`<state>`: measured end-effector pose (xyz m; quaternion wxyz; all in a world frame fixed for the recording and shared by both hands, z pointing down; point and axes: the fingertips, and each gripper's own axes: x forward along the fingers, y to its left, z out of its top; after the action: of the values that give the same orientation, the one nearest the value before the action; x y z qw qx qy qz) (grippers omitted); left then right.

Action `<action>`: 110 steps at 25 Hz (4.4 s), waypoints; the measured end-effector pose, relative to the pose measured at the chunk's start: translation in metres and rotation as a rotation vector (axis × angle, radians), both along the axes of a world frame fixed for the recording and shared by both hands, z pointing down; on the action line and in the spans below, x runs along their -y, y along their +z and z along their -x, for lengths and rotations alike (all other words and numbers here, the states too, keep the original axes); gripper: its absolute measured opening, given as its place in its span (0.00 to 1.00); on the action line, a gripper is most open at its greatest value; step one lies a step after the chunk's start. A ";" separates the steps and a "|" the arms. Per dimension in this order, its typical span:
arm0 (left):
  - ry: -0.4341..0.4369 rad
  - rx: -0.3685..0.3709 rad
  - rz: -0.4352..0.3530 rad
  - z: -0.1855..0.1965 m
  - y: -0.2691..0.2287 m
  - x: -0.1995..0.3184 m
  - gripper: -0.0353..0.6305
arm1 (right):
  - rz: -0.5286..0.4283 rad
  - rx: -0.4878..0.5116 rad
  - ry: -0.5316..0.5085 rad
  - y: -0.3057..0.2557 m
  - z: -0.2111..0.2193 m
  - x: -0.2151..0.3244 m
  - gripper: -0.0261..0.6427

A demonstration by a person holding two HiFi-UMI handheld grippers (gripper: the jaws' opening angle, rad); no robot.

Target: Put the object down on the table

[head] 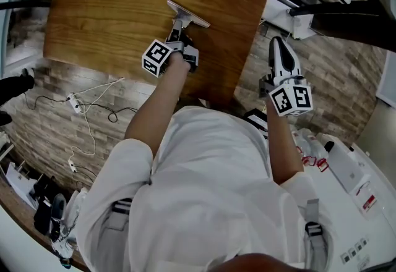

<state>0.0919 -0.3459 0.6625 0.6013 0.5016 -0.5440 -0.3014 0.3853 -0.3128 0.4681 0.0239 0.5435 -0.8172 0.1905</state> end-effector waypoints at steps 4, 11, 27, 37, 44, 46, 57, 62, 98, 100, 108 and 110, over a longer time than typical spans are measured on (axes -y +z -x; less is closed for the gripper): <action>0.006 0.015 0.015 0.000 0.002 0.001 0.08 | 0.001 0.004 0.003 0.000 0.001 0.000 0.08; 0.021 0.031 0.012 -0.002 0.000 0.002 0.08 | 0.003 -0.003 -0.005 -0.002 0.001 -0.004 0.08; 0.103 0.045 0.008 -0.014 -0.019 -0.042 0.20 | -0.020 0.016 -0.020 -0.009 0.004 -0.012 0.08; 0.169 0.095 -0.231 0.021 -0.123 -0.069 0.08 | -0.067 0.025 -0.029 -0.030 0.039 -0.019 0.08; 0.316 0.455 -0.545 0.071 -0.241 -0.059 0.07 | -0.136 0.013 -0.032 -0.070 0.088 -0.030 0.08; 0.374 0.566 -0.604 0.083 -0.267 -0.056 0.07 | -0.155 0.001 -0.021 -0.082 0.102 -0.032 0.08; 0.655 1.159 -0.872 0.092 -0.330 -0.059 0.07 | -0.245 -0.123 -0.018 -0.116 0.168 -0.053 0.08; 0.702 1.215 -0.878 0.092 -0.312 -0.081 0.07 | -0.201 -0.104 -0.007 -0.097 0.184 -0.075 0.08; 0.682 1.052 -0.839 0.083 -0.316 -0.310 0.07 | -0.214 -0.019 0.052 -0.099 0.164 -0.322 0.08; 0.711 1.011 -0.853 0.082 -0.316 -0.310 0.07 | -0.202 -0.033 0.073 -0.100 0.162 -0.328 0.08; 0.762 0.935 -0.875 0.136 -0.306 -0.320 0.07 | -0.180 -0.075 0.145 -0.089 0.190 -0.340 0.08; 0.745 0.939 -0.849 0.161 -0.302 -0.316 0.07 | -0.193 -0.089 0.146 -0.094 0.202 -0.336 0.08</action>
<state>-0.0690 -0.0295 0.3607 0.1214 0.9193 -0.3741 -0.0150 0.1832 0.0228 0.3741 -0.0062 0.6090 -0.7882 0.0880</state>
